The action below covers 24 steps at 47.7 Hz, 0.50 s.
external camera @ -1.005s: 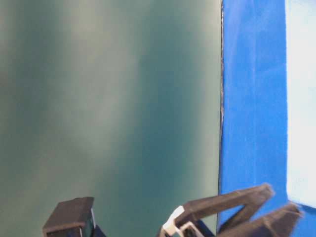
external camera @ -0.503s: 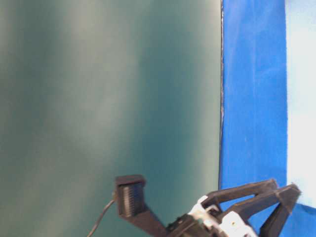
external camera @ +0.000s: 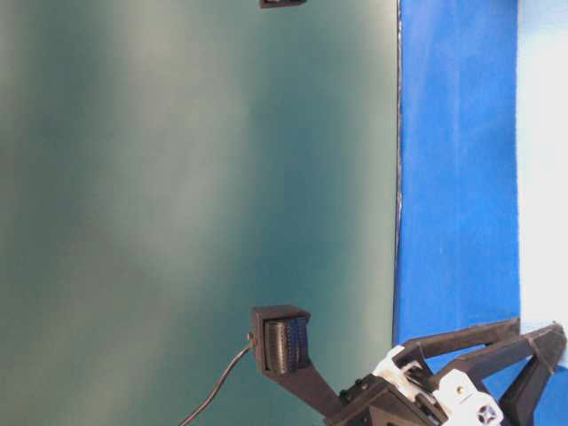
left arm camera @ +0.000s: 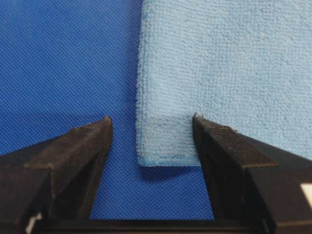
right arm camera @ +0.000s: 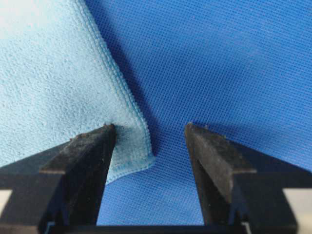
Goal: Fold the light blue towel.
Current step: 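Grasp the folded towel's left and right ends with both grippers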
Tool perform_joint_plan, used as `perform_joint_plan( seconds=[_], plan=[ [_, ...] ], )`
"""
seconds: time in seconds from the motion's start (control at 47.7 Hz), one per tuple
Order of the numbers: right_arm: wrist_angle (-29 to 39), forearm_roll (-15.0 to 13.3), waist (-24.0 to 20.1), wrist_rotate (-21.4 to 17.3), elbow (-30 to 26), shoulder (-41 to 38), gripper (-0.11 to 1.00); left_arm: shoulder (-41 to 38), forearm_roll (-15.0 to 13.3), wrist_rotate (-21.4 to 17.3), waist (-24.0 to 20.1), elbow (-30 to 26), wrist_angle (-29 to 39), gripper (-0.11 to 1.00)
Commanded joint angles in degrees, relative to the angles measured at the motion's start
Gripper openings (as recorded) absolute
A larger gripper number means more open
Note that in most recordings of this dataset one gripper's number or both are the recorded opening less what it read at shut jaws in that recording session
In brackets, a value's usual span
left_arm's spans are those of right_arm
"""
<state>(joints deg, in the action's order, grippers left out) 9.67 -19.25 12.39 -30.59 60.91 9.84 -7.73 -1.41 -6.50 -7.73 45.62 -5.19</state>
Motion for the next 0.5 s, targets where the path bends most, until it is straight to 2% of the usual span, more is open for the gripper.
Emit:
perform_joint_plan(
  seconds=[0.0,0.168,0.23,0.272,0.398,0.419,0.482],
  plan=[
    [-0.35,-0.09,0.0,0.0,-0.53,0.35,0.6,0.44,0.0,-0.53,-0.09,-0.97,-0.26,0.64],
    [-0.35,-0.09,0.0,0.0,-0.35,0.44,0.56,0.44,0.0,-0.7,-0.18,-1.05,0.26,0.62],
    [-0.35,-0.18,0.0,0.0,-0.35,0.44,0.49,0.35,0.0,-0.88,-0.18,-1.14,1.93,0.58],
    [-0.35,-0.18,0.0,0.0,-0.35,0.44,0.4,0.35,0.0,-1.05,-0.26,-1.32,3.25,0.5],
    [-0.35,-0.18,0.0,0.18,-0.35,0.44,0.06,0.18,0.0,-2.11,-0.44,-1.85,5.8,0.17],
    [-0.35,-0.18,0.0,0.18,-0.35,0.44,0.03,0.26,0.0,-2.11,-0.53,-1.85,5.8,0.13],
    [-0.35,-0.18,0.0,0.18,-0.44,0.44,0.01,0.18,-0.09,-1.76,-1.14,-2.02,5.89,0.02]
  ],
)
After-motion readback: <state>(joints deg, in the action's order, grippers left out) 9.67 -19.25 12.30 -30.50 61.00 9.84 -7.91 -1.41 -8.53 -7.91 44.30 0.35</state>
